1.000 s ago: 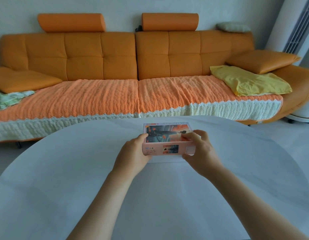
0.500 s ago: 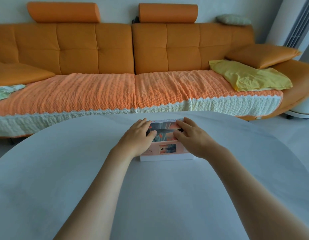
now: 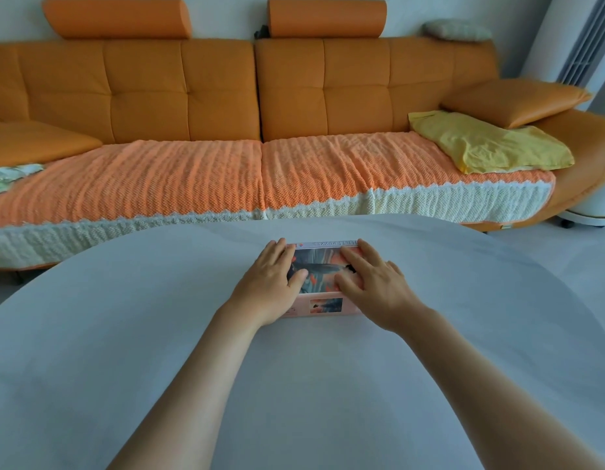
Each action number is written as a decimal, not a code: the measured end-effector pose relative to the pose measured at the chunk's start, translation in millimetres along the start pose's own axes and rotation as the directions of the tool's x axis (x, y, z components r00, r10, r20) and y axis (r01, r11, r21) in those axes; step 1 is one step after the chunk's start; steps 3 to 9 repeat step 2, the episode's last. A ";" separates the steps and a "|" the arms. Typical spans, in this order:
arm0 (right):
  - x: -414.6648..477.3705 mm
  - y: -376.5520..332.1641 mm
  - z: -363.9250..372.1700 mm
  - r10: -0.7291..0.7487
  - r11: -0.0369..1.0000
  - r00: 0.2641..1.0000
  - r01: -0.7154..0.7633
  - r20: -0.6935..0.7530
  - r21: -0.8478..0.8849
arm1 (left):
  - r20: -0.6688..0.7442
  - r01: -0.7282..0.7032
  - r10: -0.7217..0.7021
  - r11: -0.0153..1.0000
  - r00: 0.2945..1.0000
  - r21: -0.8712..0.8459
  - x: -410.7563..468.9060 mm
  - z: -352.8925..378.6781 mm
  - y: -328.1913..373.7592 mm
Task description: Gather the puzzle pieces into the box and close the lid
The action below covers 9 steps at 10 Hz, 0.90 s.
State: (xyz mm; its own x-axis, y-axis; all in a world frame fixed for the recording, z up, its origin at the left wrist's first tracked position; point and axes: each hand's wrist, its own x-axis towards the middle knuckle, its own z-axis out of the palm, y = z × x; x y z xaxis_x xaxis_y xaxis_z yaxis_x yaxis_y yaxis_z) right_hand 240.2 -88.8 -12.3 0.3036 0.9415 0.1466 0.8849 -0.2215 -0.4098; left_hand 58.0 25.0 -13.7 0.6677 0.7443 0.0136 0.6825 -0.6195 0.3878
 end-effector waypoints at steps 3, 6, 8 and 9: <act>1.1 0.2 -6.1 0.089 0.971 0.990 -0.111 0.111 0.211 | -0.049 0.006 -0.009 0.998 0.999 -0.059 -2.1 -4.3 3.3; 1.1 0.2 -6.1 0.089 0.971 0.990 -0.111 0.111 0.211 | -0.049 0.006 -0.009 0.998 0.999 -0.059 -2.1 -4.3 3.3; 1.1 0.2 -6.1 0.089 0.971 0.990 -0.111 0.111 0.211 | -0.049 0.006 -0.009 0.998 0.999 -0.059 -2.1 -4.3 3.3; 1.1 0.2 -6.1 0.089 0.971 0.990 -0.111 0.111 0.211 | -0.049 0.006 -0.009 0.998 0.999 -0.059 -2.1 -4.3 3.3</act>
